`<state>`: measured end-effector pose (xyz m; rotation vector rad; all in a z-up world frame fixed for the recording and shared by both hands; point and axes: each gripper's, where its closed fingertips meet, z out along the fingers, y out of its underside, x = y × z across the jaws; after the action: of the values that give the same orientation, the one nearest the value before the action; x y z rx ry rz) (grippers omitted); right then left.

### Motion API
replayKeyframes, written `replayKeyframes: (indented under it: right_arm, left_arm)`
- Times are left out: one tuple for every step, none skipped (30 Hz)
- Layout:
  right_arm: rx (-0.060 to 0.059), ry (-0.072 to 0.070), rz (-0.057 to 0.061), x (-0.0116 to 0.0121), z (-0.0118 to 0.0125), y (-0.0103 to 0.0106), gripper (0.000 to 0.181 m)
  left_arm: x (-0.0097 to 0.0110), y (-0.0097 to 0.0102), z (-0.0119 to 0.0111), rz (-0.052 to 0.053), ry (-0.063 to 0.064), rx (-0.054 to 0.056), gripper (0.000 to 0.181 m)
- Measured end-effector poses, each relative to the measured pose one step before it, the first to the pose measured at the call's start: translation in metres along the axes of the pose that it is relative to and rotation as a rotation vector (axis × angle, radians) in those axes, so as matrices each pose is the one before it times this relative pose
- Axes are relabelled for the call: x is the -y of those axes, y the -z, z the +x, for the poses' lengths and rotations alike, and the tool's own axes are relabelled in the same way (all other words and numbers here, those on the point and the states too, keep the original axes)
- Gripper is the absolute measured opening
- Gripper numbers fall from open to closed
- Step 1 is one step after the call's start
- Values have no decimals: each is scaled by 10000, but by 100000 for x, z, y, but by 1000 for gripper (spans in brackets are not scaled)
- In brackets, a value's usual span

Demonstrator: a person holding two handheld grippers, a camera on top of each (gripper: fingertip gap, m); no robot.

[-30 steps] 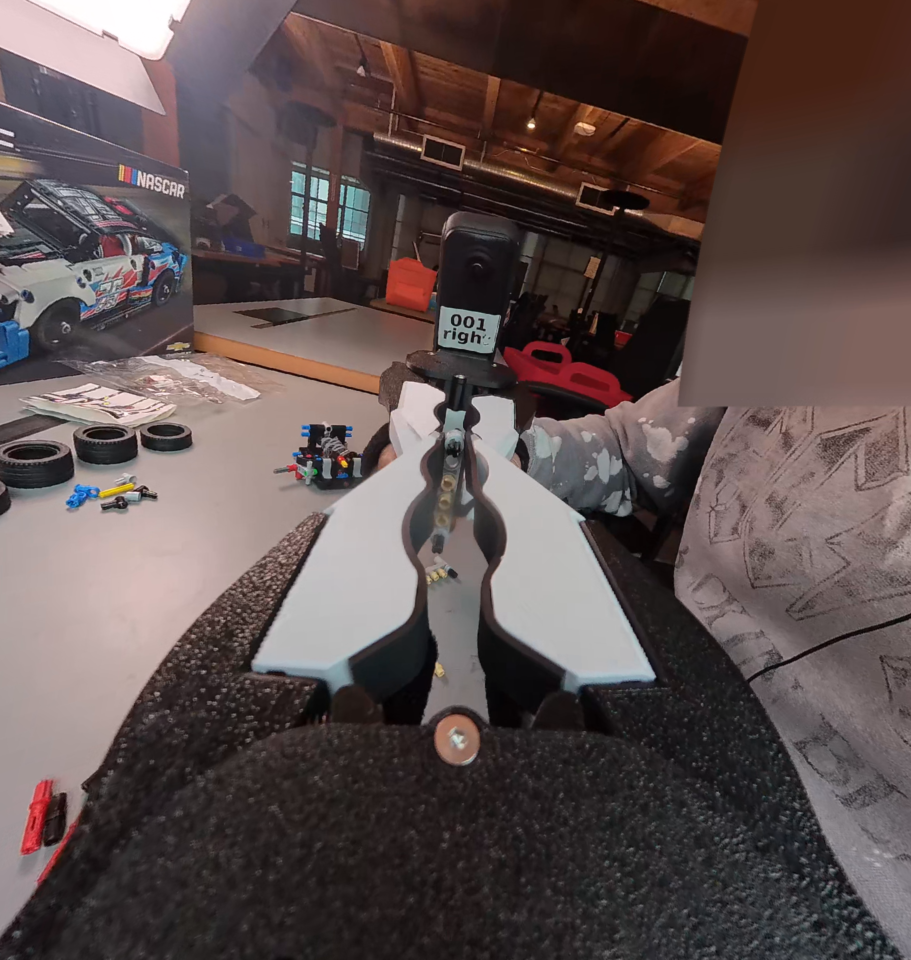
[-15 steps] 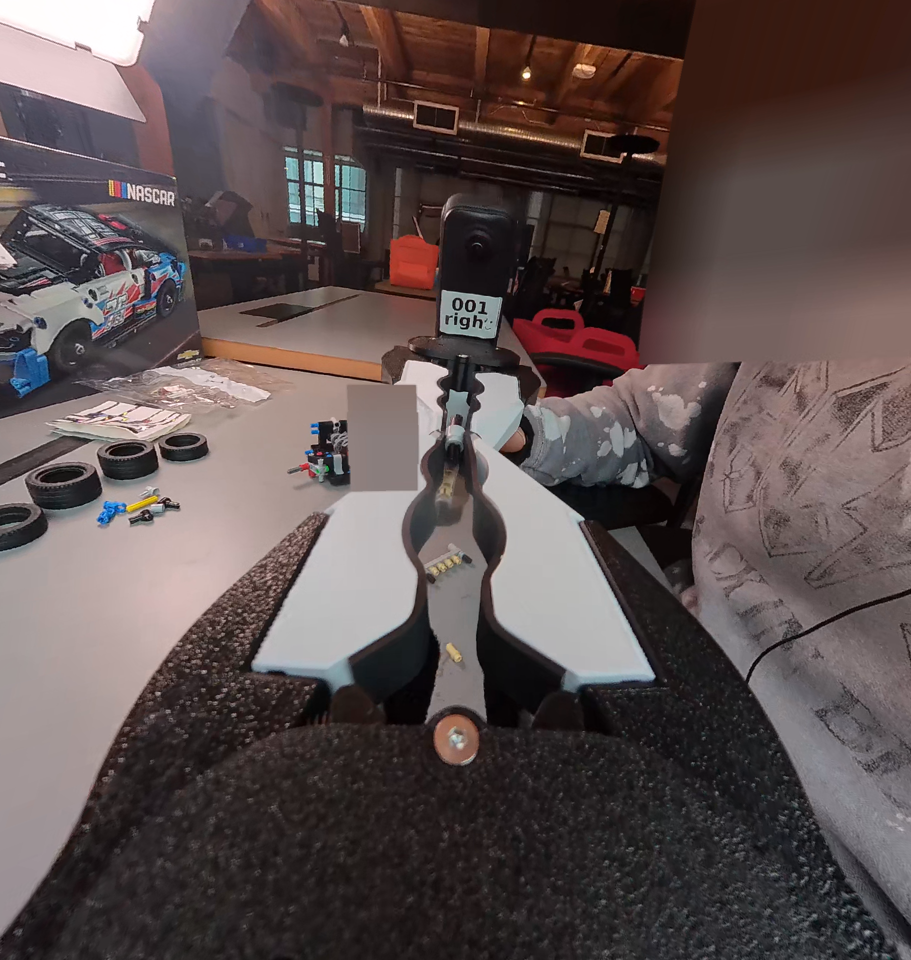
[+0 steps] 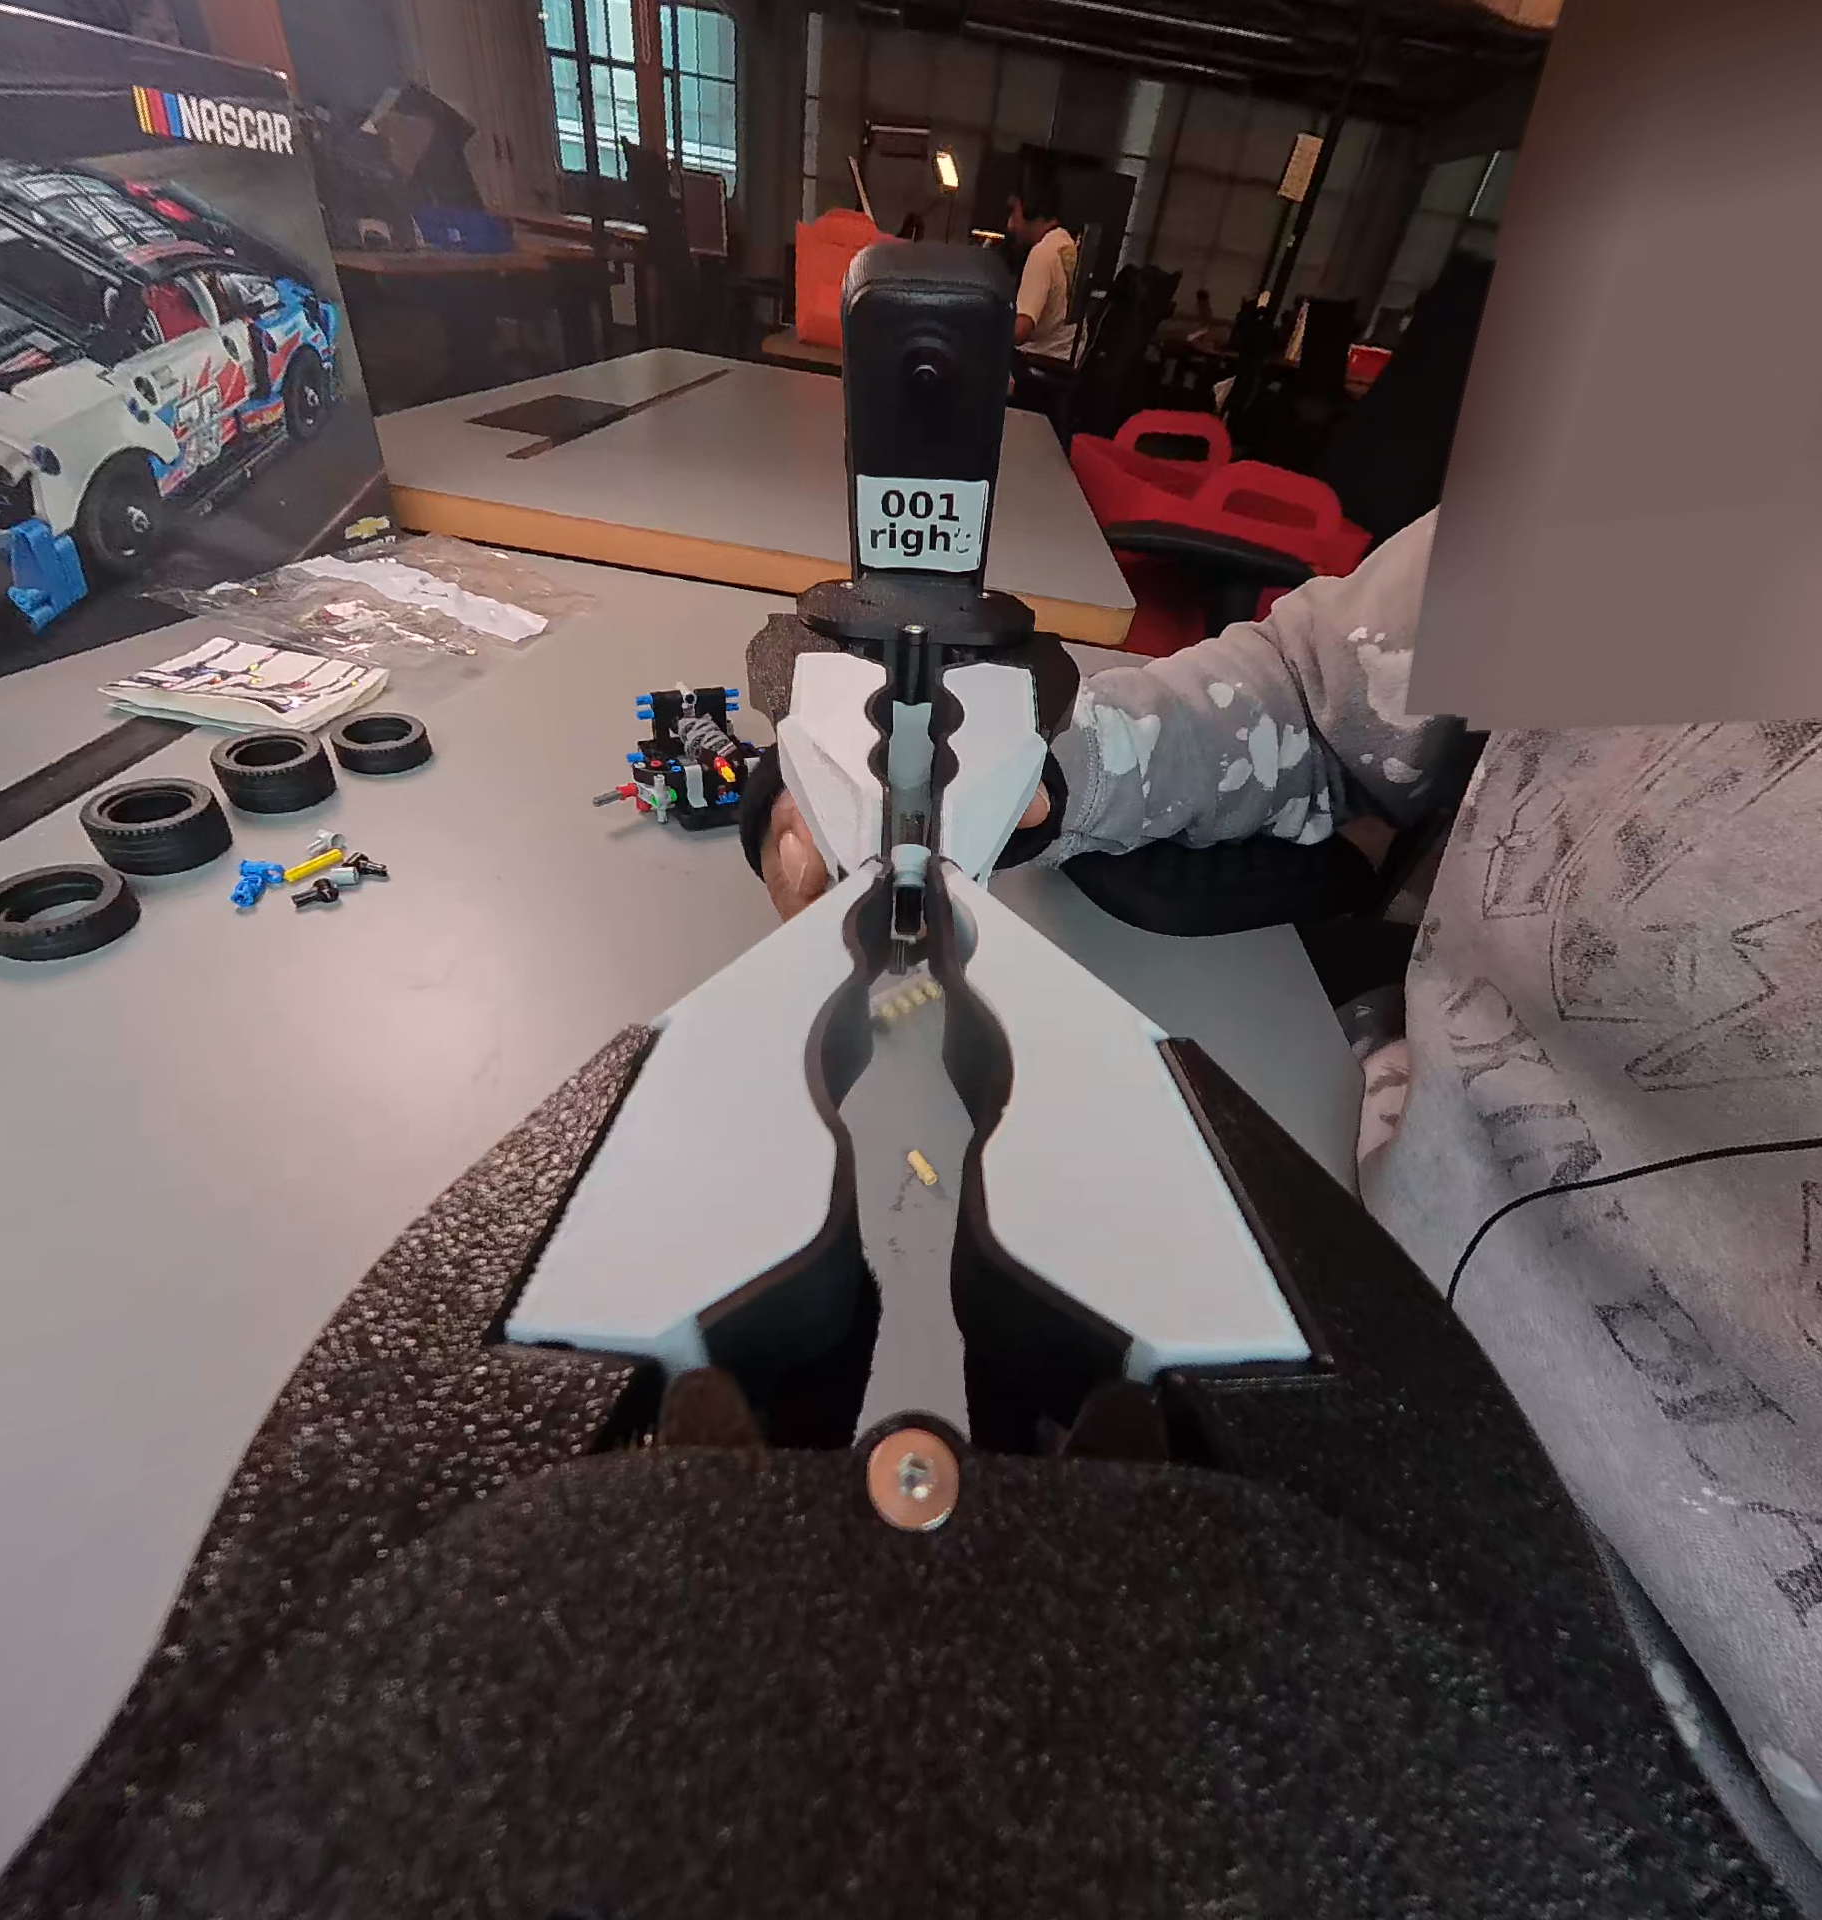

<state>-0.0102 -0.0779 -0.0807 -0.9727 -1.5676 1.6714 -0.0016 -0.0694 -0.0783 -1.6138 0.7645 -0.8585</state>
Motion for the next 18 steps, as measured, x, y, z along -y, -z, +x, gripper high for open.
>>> replayKeyframes:
  right_arm:
    - [62,-58,-37,-135,-33,-36,7]
    - [57,-34,-57,-135,-42,-30,7]
    - [70,10,-80,-163,-85,-37,7]
    - [13,26,-108,-172,-17,-43,7]
    - [29,-2,-55,-94,-19,-31,7]
    - [34,25,-102,-172,-34,-28,7]
    - [-10,53,-91,-156,40,-5,7]
    - [47,-33,-25,-38,-13,30,7]
    - [-28,62,-118,-184,62,9,7]
    - [-4,93,-84,-121,-21,-1,7]
    - [56,48,-71,-102,-161,-62,7]
    - [-6,222,-265,-318,-157,-116,7]
    - [-182,371,-515,-545,51,-129,7]
    - [-179,303,-328,-242,56,-19,7]
    - [-13,145,-138,-27,-169,13,7]
    - [-15,105,-194,-169,-118,32,7]
    - [32,111,-157,-190,-111,108,8]
    - [145,3,-95,-106,-204,180,9]
  left_arm:
    - [-152,34,12,-122,94,-63,6]
    - [-160,31,34,-135,35,-43,6]
    - [-187,36,50,-160,20,-37,6]
    - [-194,34,24,-170,21,-30,6]
    - [-152,24,16,-135,14,-10,6]
    - [-170,17,11,-155,-12,8,6]
    - [-184,7,-23,-170,-57,53,6]
    - [-111,-19,-21,-113,-24,45,6]
    - [-130,-12,-33,-113,26,21,6]
    - [-179,-13,-19,-127,0,4,6]
    - [-133,17,118,-106,-35,-49,6]
    - [-256,22,130,-144,-67,-57,6]
    - [-416,-57,3,-148,-59,-1,6]
    - [-281,-75,-48,41,33,-35,6]
    - [-17,-29,104,170,126,-180,6]
    - [-22,-50,122,48,97,-170,6]
    - [-65,-134,73,-43,-30,-68,6]
    - [-88,-161,103,-29,-76,-50,6]
